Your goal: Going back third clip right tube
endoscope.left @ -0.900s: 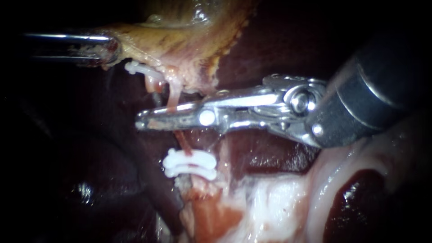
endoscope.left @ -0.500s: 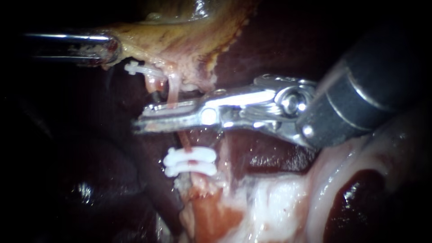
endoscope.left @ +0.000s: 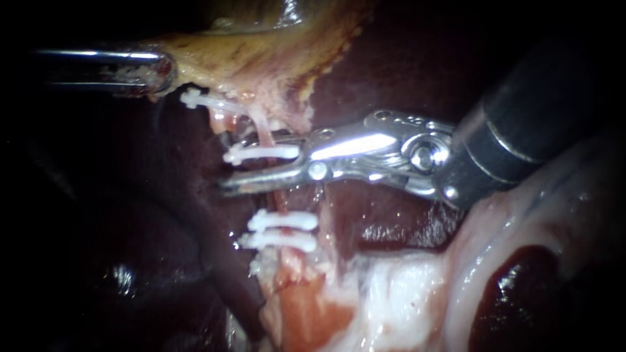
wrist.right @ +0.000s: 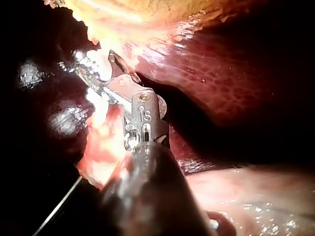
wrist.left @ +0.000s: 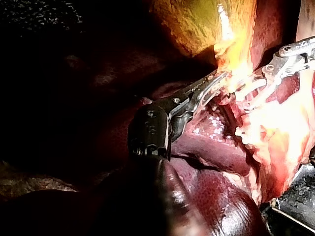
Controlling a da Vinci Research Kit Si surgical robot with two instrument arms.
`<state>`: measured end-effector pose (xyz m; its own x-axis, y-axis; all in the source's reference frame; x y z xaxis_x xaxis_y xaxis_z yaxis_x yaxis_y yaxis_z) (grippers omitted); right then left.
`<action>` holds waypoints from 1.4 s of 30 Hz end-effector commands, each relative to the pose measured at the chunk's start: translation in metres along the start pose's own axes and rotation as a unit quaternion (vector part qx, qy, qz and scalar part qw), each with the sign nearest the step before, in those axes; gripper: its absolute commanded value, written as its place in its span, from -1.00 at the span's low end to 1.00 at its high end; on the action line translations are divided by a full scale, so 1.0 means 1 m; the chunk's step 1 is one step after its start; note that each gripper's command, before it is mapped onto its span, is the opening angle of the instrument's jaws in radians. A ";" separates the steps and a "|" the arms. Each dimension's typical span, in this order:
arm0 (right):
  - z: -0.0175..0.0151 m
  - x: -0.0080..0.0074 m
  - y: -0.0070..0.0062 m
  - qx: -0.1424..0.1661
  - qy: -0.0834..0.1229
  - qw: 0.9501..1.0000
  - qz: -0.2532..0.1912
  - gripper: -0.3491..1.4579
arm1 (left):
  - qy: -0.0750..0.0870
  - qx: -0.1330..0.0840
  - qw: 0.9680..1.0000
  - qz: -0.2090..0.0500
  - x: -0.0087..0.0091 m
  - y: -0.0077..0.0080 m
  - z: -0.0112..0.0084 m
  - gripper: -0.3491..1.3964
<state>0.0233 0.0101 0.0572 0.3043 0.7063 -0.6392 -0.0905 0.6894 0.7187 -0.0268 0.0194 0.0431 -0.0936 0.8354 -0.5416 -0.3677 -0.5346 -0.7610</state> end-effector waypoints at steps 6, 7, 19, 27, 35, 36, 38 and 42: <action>-0.0021 0.0001 -0.0012 0.008 -0.003 0.997 -0.073 -0.06 | 0.000 0.000 1.000 0.000 0.0000 0.0002 -0.0001 -1.00; -0.0026 0.0000 -0.0014 0.010 -0.003 0.997 -0.082 -0.06 | 0.000 0.000 1.000 0.000 0.0000 0.0002 -0.0001 -1.00; -0.0122 -0.0025 -0.0037 0.038 -0.006 0.985 -0.168 -0.06 | 0.000 0.000 1.000 0.000 -0.0001 0.0002 0.0000 -1.00; -0.0155 -0.0025 -0.0047 0.047 -0.006 0.982 -0.182 -0.06 | 0.000 0.001 1.000 0.001 -0.0002 0.0001 0.0001 -1.00; -0.0165 -0.0020 -0.0048 0.044 -0.004 0.982 -0.186 -0.06 | 0.000 -0.001 1.000 0.002 -0.0007 -0.0001 0.0010 -1.00; -0.0165 -0.0020 -0.0049 0.044 -0.005 0.982 -0.186 -0.06 | 0.001 -0.001 1.000 0.003 -0.0009 -0.0002 0.0014 -1.00; -0.0166 -0.0021 -0.0050 0.043 -0.004 0.982 -0.186 -0.06 | 0.000 -0.003 1.000 0.004 -0.0013 -0.0004 0.0021 -1.00; -0.0167 -0.0021 -0.0052 0.041 -0.004 0.982 -0.186 -0.06 | -0.003 -0.008 1.000 0.008 -0.0027 -0.0007 0.0042 -1.00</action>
<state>0.0072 0.0078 0.0502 0.3094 0.4055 -0.8601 0.1058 0.8842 0.4549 -0.0306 0.0178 0.0471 -0.1083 0.8235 -0.5569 -0.3489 -0.5560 -0.7544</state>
